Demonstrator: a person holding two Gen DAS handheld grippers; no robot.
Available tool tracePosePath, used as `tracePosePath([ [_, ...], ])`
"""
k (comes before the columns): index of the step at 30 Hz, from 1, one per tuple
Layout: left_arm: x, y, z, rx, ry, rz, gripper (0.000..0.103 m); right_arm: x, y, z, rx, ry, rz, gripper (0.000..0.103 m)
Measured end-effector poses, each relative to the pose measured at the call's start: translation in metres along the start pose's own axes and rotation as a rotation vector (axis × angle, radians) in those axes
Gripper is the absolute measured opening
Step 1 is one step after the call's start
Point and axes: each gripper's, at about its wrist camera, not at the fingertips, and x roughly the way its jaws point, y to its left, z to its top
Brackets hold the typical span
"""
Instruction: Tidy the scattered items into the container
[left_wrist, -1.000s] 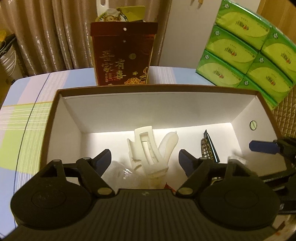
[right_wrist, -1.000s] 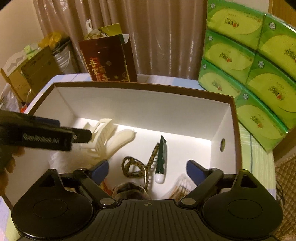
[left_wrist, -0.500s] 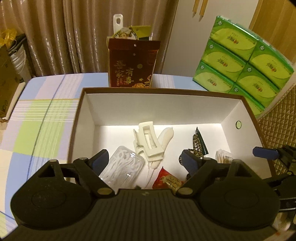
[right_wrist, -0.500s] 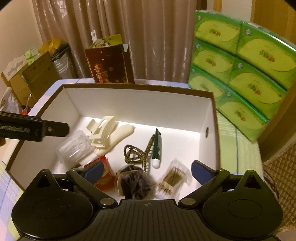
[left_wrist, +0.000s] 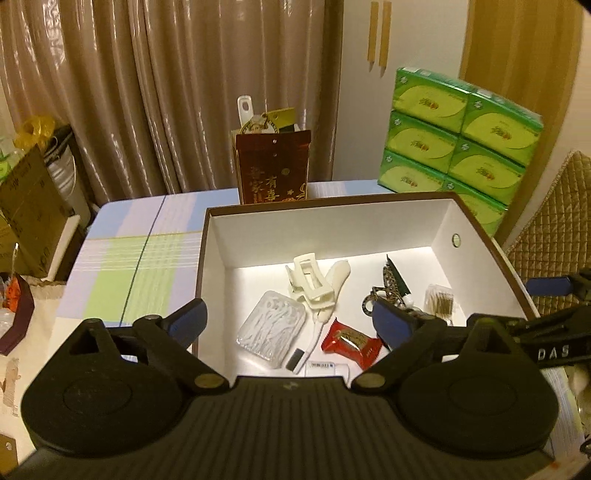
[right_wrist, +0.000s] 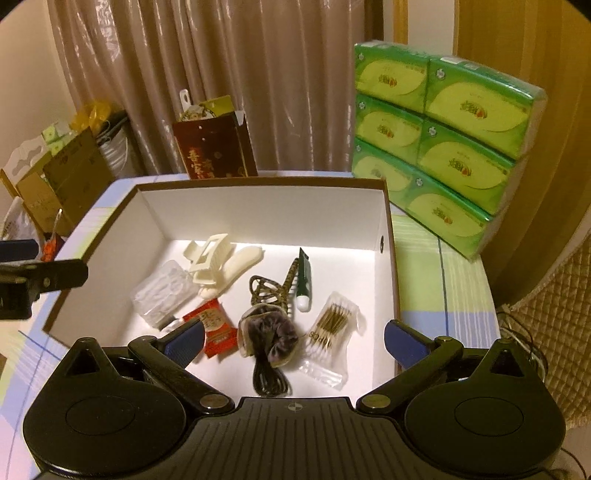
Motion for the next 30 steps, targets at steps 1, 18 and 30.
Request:
tracePosePath([
  [1, -0.006, -0.001, -0.003, 0.002, -0.006, 0.002, 0.094, -0.004, 0.001, -0.002, 0.002, -0.005, -0.001, 0.101],
  [18, -0.085, -0.014, -0.044, -0.025, -0.070, 0.048, 0.101, -0.062, 0.017, -0.029, -0.018, -0.073, 0.005, 0.101],
  [30, -0.126, -0.025, -0.059, -0.039, -0.067, 0.040, 0.101, -0.097, 0.023, -0.046, -0.034, -0.107, 0.007, 0.101],
])
